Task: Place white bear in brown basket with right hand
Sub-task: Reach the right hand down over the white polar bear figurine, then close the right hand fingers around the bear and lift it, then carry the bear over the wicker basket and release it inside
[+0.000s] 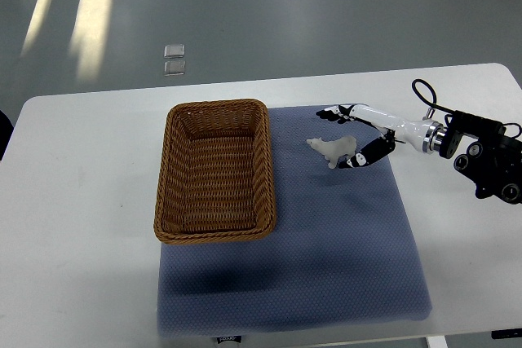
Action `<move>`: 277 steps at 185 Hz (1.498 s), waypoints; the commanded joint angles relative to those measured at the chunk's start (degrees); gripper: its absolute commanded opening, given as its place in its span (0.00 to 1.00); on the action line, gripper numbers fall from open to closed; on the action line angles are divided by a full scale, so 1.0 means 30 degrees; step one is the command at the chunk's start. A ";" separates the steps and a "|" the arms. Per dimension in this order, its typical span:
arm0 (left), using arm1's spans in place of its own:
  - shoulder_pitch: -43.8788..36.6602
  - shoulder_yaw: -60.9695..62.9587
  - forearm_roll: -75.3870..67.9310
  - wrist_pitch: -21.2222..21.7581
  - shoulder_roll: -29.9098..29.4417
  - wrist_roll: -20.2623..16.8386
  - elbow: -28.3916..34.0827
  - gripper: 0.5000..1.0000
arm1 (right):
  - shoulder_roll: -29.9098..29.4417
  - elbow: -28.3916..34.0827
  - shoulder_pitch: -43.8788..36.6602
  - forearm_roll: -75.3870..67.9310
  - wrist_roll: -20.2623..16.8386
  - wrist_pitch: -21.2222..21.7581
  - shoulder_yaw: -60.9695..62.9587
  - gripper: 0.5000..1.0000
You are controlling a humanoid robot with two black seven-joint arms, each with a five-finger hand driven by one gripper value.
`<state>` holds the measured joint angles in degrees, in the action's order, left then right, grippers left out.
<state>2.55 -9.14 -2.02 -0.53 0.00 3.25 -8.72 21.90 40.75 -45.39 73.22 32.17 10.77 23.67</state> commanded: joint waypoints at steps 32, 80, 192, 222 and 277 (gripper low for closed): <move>0.0060 0.0001 0.0000 0.0000 0.0000 0.0000 0.0005 1.00 | -0.0209 -0.0194 -0.0427 0.0116 -0.0119 -0.0308 -0.0919 0.60; 0.0089 0.0030 0.0000 0.0000 0.0000 0.0000 0.0005 1.00 | -0.0297 -0.0487 -0.0603 0.0204 -0.0177 -0.0630 -0.1476 0.53; 0.0147 0.0030 0.0000 0.0000 0.0000 0.0000 -0.0024 1.00 | -0.0385 -0.0750 -0.1013 0.0526 -0.0178 -0.2007 -0.2149 0.00; 0.0147 0.0030 0.0000 0.0000 0.0000 0.0000 -0.0024 1.00 | -0.0355 -0.0721 -0.1335 0.0263 -0.0178 -0.2241 -0.1915 0.00; 0.0147 0.0030 0.0000 0.0000 0.0000 0.0000 -0.0024 1.00 | -0.0443 0.0011 -0.3767 0.0145 -0.0002 -0.2886 -0.1856 0.00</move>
<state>2.99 -9.05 -2.02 -0.52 0.00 3.25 -8.79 20.74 39.81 -54.14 73.59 32.09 2.02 18.19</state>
